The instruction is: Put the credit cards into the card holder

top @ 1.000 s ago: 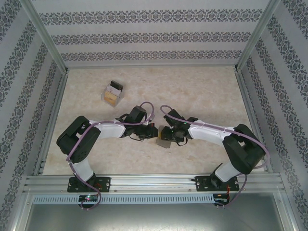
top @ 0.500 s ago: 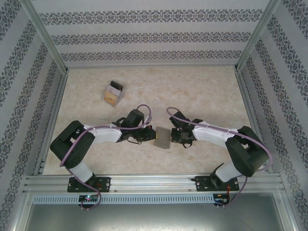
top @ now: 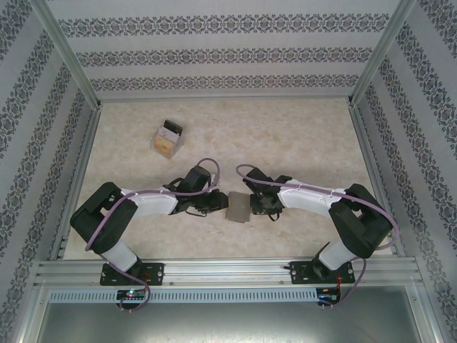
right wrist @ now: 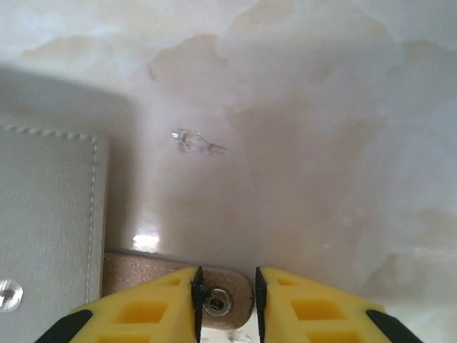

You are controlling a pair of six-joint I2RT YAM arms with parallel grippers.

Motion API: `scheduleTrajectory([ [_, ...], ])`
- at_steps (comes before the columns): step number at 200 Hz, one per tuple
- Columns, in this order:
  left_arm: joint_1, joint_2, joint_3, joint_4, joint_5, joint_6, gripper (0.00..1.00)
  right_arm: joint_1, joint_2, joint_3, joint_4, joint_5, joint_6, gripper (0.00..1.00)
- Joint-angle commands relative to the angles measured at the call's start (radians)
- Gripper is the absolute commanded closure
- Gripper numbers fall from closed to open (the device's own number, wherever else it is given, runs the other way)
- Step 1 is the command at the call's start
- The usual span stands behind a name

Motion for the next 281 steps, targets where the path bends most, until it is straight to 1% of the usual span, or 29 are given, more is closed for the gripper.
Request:
scheduleTrajectory([
  [1,-0.003,-0.122,-0.044,-0.058,-0.173,-0.036,0.7,-0.001,-0.023,0.039,-0.102,0.113,-0.073,0.71],
  [8,-0.003,-0.17,-0.049,-0.097,-0.234,-0.037,0.57,-0.009,-0.053,0.045,-0.082,0.092,-0.085,0.7],
  [11,-0.002,-0.191,-0.046,-0.123,-0.267,-0.034,0.55,-0.015,-0.068,0.045,-0.067,0.075,-0.092,0.68],
  [13,-0.002,-0.204,-0.045,-0.141,-0.286,-0.03,0.54,-0.018,-0.076,0.044,-0.059,0.064,-0.095,0.66],
  [27,0.008,-0.289,-0.014,-0.251,-0.382,0.021,0.54,-0.042,-0.147,0.039,0.007,-0.004,-0.106,0.6],
  [37,0.025,-0.337,0.02,-0.333,-0.442,0.054,0.45,-0.062,-0.188,0.044,0.033,-0.042,-0.108,0.55],
  [43,0.045,-0.357,0.038,-0.37,-0.459,0.079,0.43,-0.074,-0.209,0.047,0.044,-0.056,-0.105,0.52],
  [61,0.143,-0.389,0.11,-0.451,-0.443,0.163,0.37,-0.117,-0.247,0.064,0.062,-0.084,-0.098,0.51],
  [68,0.191,-0.39,0.144,-0.489,-0.443,0.193,0.34,-0.133,-0.256,0.069,0.07,-0.098,-0.097,0.48],
  [77,0.261,-0.383,0.182,-0.519,-0.434,0.228,0.28,-0.151,-0.263,0.074,0.089,-0.125,-0.101,0.46],
  [88,0.36,-0.357,0.231,-0.534,-0.389,0.273,0.19,-0.167,-0.266,0.077,0.112,-0.158,-0.102,0.43],
  [99,0.455,-0.308,0.297,-0.552,-0.335,0.316,0.14,-0.174,-0.262,0.078,0.135,-0.18,-0.098,0.38],
  [100,0.463,-0.301,0.304,-0.554,-0.332,0.32,0.13,-0.174,-0.26,0.078,0.139,-0.185,-0.098,0.36],
  [112,0.54,-0.222,0.379,-0.562,-0.293,0.372,0.0,-0.176,-0.24,0.089,0.153,-0.216,-0.098,0.3],
  [130,0.645,-0.072,0.503,-0.561,-0.186,0.415,0.01,-0.172,-0.205,0.104,0.167,-0.233,-0.088,0.23],
  [143,0.705,0.035,0.593,-0.557,-0.129,0.428,0.01,-0.17,-0.187,0.108,0.185,-0.249,-0.083,0.21],
  [163,0.78,0.195,0.732,-0.545,-0.018,0.442,0.01,-0.169,-0.165,0.121,0.189,-0.262,-0.081,0.19],
  [186,0.834,0.364,0.889,-0.525,0.1,0.434,0.01,-0.169,-0.141,0.141,0.181,-0.262,-0.079,0.17],
  [207,0.87,0.502,1.004,-0.459,0.239,0.363,0.0,-0.17,-0.114,0.165,0.162,-0.249,-0.077,0.17],
  [228,0.882,0.604,1.105,-0.463,0.272,0.329,0.0,-0.17,-0.086,0.197,0.141,-0.244,-0.079,0.17],
  [261,0.884,0.675,1.13,-0.404,0.342,0.275,0.0,-0.173,-0.056,0.227,0.12,-0.237,-0.077,0.17],
  [271,0.882,0.689,1.126,-0.382,0.384,0.261,0.0,-0.175,-0.052,0.233,0.116,-0.233,-0.076,0.17],
  [281,0.882,0.702,1.133,-0.394,0.421,0.261,0.0,-0.175,-0.047,0.236,0.109,-0.224,-0.072,0.17],
])
